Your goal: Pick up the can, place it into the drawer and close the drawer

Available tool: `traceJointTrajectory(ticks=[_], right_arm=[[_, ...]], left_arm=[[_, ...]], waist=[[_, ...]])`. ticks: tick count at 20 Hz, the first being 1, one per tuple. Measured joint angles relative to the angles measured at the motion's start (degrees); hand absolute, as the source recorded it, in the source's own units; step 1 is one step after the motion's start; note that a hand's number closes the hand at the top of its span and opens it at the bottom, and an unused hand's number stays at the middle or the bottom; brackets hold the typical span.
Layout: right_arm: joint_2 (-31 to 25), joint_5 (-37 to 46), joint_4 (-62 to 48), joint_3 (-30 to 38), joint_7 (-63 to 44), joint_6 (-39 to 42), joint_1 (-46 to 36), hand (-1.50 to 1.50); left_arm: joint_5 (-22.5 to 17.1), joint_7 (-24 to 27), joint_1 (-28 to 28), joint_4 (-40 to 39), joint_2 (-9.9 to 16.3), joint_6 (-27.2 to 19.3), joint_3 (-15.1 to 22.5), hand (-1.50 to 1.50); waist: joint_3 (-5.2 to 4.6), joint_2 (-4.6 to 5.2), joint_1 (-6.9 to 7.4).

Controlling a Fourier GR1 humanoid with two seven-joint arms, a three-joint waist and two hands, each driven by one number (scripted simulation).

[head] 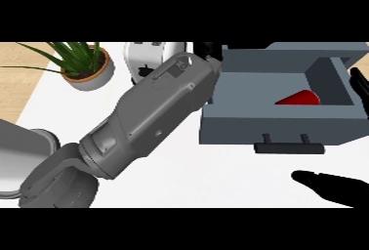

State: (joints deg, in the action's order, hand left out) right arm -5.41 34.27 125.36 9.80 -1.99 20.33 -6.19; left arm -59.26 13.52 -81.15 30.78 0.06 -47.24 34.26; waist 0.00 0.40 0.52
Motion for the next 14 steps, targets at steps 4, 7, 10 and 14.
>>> traceJointTrajectory(ticks=[4,7,10,14], right_arm=[[-0.5,8.6,-8.4,-4.8,1.9,-4.3,-5.2,-1.50],[-1.3,13.4,-15.9,-7.2,3.2,-6.7,-9.5,-1.50],[-2.0,17.9,-23.0,-9.3,5.1,-9.6,-12.4,-1.50],[-3.5,23.9,-32.8,-11.5,6.9,-13.0,-16.5,-1.50]], left_arm=[[1.1,-1.9,0.0,0.6,1.5,0.1,-0.3,-1.50],[1.8,-3.2,0.6,1.7,2.8,0.3,-0.5,-1.50],[3.0,-4.0,1.9,3.1,4.2,0.0,-0.2,-1.50],[4.0,-5.5,3.6,5.3,6.9,0.7,-0.1,-1.50]], waist=[[-0.01,-0.09,0.57],[-0.01,-0.14,0.88],[0.00,-0.22,1.04],[0.00,-0.24,1.49]])
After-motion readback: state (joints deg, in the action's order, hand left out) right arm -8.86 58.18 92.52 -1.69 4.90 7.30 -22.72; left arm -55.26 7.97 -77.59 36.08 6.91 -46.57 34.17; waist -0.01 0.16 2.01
